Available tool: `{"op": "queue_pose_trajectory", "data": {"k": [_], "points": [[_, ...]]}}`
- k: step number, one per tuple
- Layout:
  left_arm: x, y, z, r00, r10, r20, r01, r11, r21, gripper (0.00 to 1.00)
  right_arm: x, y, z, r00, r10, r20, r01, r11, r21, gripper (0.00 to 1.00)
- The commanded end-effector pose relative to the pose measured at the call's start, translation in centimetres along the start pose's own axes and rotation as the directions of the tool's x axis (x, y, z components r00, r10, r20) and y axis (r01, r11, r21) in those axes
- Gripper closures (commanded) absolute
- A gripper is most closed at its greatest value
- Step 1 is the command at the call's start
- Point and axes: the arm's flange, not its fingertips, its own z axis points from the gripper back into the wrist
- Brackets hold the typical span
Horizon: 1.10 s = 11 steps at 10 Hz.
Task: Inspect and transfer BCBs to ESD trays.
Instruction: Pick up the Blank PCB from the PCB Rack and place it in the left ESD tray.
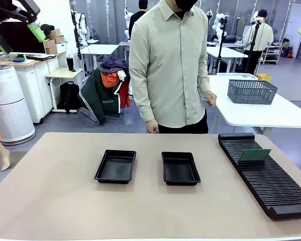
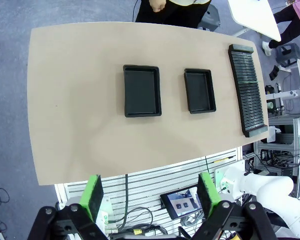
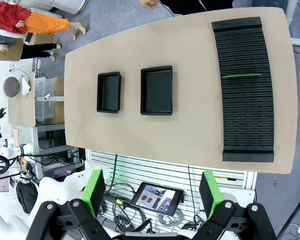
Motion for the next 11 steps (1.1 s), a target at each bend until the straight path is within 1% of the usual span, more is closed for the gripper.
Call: {"op": "queue_pose_trajectory", "data": {"k": [1, 6, 7, 8, 9, 11], "points": [[0.0, 0.0, 0.0, 1.0, -0.001, 0.0, 0.001, 1.0, -0.002, 0.0, 0.0, 0.0, 0.0, 1.0, -0.001, 0.0, 0.001, 1.0, 0.0, 0.0], [0.0, 0.0, 0.0, 1.0, -0.001, 0.0, 0.001, 1.0, -0.002, 0.0, 0.0, 0.0, 0.0, 1.0, 0.0, 0.0, 0.0, 1.0, 0.0, 0.0], [0.0, 0.0, 0.0, 1.0, -0.001, 0.0, 0.001, 1.0, -0.002, 0.0, 0.3, -0.1, 0.1, 0.998, 0.053, 0.025, -0.053, 0.998, -0.032, 0.0], [0.0, 0.0, 0.0, 1.0, -0.001, 0.0, 0.001, 1.0, -0.002, 0.0, 0.7, -0.4, -0.3, 0.991, 0.132, 0.018, -0.13, 0.988, -0.083, 0.0], [0.0, 0.0, 0.0, 1.0, -0.001, 0.0, 0.001, 1.0, -0.002, 0.0, 1.0, -0.6, -1.4, 0.971, 0.238, -0.008, -0.236, 0.96, -0.15, 0.0], [0.0, 0.0, 0.0, 1.0, -0.001, 0.0, 0.001, 1.0, -0.002, 0.0, 1.7, -1.1, -3.4, 0.915, 0.402, -0.032, -0.398, 0.89, -0.221, 0.0]]}}
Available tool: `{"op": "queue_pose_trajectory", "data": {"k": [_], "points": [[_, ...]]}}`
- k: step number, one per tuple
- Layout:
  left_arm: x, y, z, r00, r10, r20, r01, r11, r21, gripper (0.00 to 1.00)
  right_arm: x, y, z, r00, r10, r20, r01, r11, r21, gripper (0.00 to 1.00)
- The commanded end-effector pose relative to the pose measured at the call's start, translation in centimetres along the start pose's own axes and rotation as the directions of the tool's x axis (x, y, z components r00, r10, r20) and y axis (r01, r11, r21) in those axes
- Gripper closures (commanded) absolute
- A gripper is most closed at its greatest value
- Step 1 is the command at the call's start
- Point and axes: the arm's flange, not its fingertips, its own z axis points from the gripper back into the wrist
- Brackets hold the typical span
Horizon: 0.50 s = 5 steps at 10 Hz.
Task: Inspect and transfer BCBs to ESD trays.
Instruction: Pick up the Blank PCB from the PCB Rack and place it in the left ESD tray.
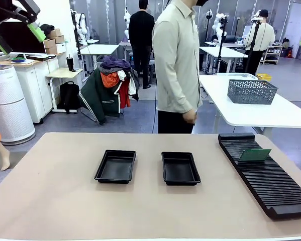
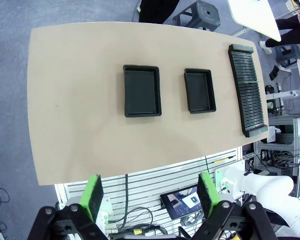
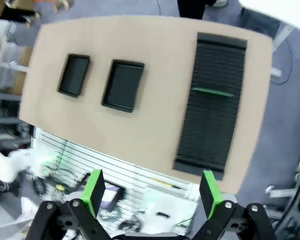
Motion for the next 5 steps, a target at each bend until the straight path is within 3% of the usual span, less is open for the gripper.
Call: {"op": "queue_pose_trajectory", "data": {"k": [1, 3, 5], "points": [[0.0, 0.0, 0.0, 1.0, -0.001, 0.0, 0.001, 1.0, -0.002, 0.0, 0.3, -0.9, -2.6, 0.98, 0.199, 0.03, -0.196, 0.977, -0.084, 0.0], [0.0, 0.0, 0.0, 1.0, -0.001, 0.0, 0.001, 1.0, -0.002, 0.0, 0.6, -2.8, -5.3, 0.929, 0.369, 0.007, -0.367, 0.924, -0.108, 0.0], [0.0, 0.0, 0.0, 1.0, -0.001, 0.0, 0.001, 1.0, -0.002, 0.0, 0.7, -4.2, -8.6, 0.85, 0.517, -0.097, -0.526, 0.843, -0.113, 0.0]]}}
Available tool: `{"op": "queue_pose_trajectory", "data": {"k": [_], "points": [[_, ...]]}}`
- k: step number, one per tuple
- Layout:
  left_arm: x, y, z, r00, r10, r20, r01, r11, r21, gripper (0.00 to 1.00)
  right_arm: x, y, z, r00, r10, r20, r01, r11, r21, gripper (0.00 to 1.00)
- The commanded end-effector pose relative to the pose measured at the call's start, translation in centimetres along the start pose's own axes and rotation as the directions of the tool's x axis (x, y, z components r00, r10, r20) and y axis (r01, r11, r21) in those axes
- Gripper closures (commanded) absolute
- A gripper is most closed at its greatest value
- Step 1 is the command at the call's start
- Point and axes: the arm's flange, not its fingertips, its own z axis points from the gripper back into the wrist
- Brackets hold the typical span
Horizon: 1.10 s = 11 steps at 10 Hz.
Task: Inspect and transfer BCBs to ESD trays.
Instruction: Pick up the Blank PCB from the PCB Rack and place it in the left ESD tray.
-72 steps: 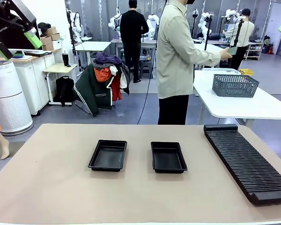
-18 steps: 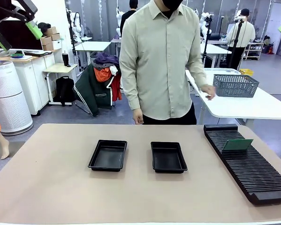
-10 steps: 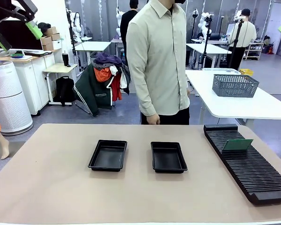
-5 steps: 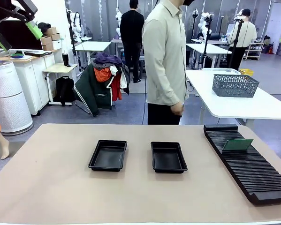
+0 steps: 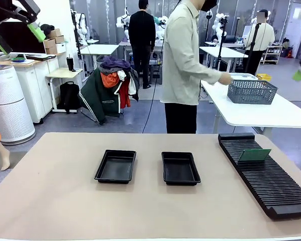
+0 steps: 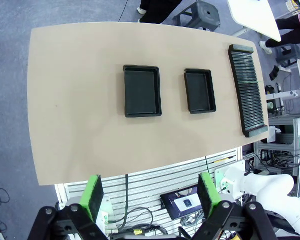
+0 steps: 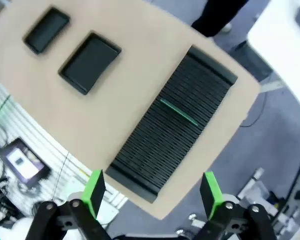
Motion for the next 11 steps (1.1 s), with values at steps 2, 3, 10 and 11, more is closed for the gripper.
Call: {"op": "queue_pose_trajectory", "data": {"k": [2, 3, 10, 11], "points": [[0.0, 0.1, 0.0, 1.0, -0.001, 0.0, 0.001, 1.0, -0.002, 0.0, -0.8, -0.9, -4.4, 0.972, 0.231, -0.053, -0.235, 0.968, -0.089, 0.0], [0.0, 0.1, 0.0, 1.0, -0.001, 0.0, 0.001, 1.0, -0.002, 0.0, -1.2, -1.1, -6.3, 0.937, 0.339, -0.082, -0.344, 0.936, -0.07, 0.0], [0.0, 0.1, 0.0, 1.0, -0.001, 0.0, 0.001, 1.0, -0.002, 0.0, -2.5, -4.6, -17.8, 0.629, 0.772, -0.094, -0.771, 0.635, 0.052, 0.0], [0.0, 0.1, 0.0, 1.0, -0.001, 0.0, 0.001, 1.0, -0.002, 0.0, -2.4, -5.0, -19.0, 0.595, 0.798, -0.091, -0.797, 0.601, 0.061, 0.0]]}}
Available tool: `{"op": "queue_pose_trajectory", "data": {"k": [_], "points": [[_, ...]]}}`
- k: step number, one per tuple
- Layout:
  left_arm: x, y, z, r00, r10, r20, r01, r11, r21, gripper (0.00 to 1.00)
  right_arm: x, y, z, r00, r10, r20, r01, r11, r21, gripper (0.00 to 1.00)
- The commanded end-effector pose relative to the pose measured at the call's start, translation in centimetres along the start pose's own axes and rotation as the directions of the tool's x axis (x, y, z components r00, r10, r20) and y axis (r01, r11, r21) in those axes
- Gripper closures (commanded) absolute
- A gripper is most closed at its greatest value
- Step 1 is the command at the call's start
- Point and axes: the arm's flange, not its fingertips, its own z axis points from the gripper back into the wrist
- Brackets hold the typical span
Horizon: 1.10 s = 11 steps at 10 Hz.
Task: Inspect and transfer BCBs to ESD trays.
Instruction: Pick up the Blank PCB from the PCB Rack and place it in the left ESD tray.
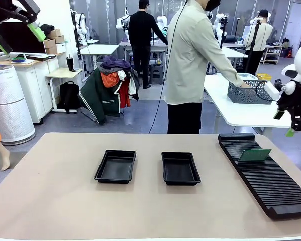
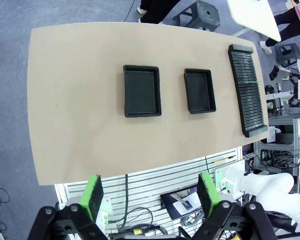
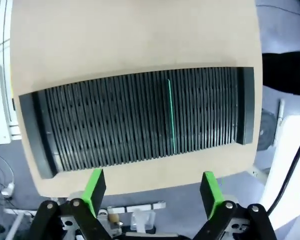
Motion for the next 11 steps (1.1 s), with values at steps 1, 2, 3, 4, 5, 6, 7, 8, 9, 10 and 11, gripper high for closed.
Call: {"op": "queue_pose_trajectory", "data": {"k": [1, 2, 3, 4, 5, 6, 7, 8, 9, 10, 11], "points": [[0.0, 0.1, -0.1, 1.0, -0.001, -0.001, 0.001, 1.0, -0.002, 0.0, -0.7, -0.9, -2.4, 0.997, 0.074, 0.016, -0.074, 0.997, -0.014, 0.0], [0.0, 0.1, -0.1, 1.0, -0.001, -0.001, 0.001, 1.0, -0.002, 0.0, -0.7, -1.2, -3.7, 0.995, 0.095, 0.017, -0.094, 0.995, -0.022, 0.0], [0.0, 0.1, -0.1, 1.0, -0.001, -0.001, 0.001, 1.0, -0.002, 0.0, -0.7, -1.6, -5.1, 0.994, 0.108, 0.01, -0.107, 0.993, -0.038, 0.0], [0.0, 0.1, -0.1, 1.0, -0.001, -0.001, 0.001, 1.0, -0.002, 0.0, -0.6, -2.1, -6.5, 0.993, 0.116, 0.01, -0.116, 0.993, -0.03, 0.0], [0.0, 0.1, -0.1, 1.0, -0.001, -0.001, 0.001, 1.0, -0.002, 0.0, -0.7, -2.7, -8.4, 0.992, 0.122, 0.013, -0.122, 0.992, -0.018, 0.0], [0.0, 0.1, -0.1, 1.0, -0.001, -0.001, 0.001, 1.0, -0.002, 0.0, -0.7, -3.2, -9.7, 0.992, 0.123, 0.021, -0.123, 0.992, -0.018, 0.0], [0.0, 0.1, -0.1, 1.0, -0.001, -0.001, 0.001, 1.0, -0.002, 0.0, -0.6, -3.5, -10.8, 0.992, 0.128, 0.02, -0.127, 0.992, -0.019, 0.0], [0.0, 0.1, -0.1, 1.0, -0.001, -0.001, 0.001, 1.0, -0.002, 0.0, -0.6, -3.7, -11.8, 0.993, 0.113, 0.014, -0.113, 0.993, -0.029, 0.0], [0.0, 0.1, -0.1, 1.0, -0.001, -0.001, 0.001, 1.0, -0.002, 0.0, -0.8, -3.7, -12.9, 0.993, 0.117, 0.034, -0.116, 0.993, -0.031, 0.0], [0.0, 0.1, -0.1, 1.0, -0.001, -0.001, 0.001, 1.0, -0.002, 0.0, -0.8, -3.7, -13.9, 0.993, 0.112, 0.04, -0.111, 0.993, -0.03, 0.0], [0.0, 0.1, -0.1, 1.0, -0.001, -0.001, 0.001, 1.0, -0.002, 0.0, -0.9, -3.6, -14.7, 0.993, 0.113, 0.036, -0.112, 0.993, -0.031, 0.0]]}}
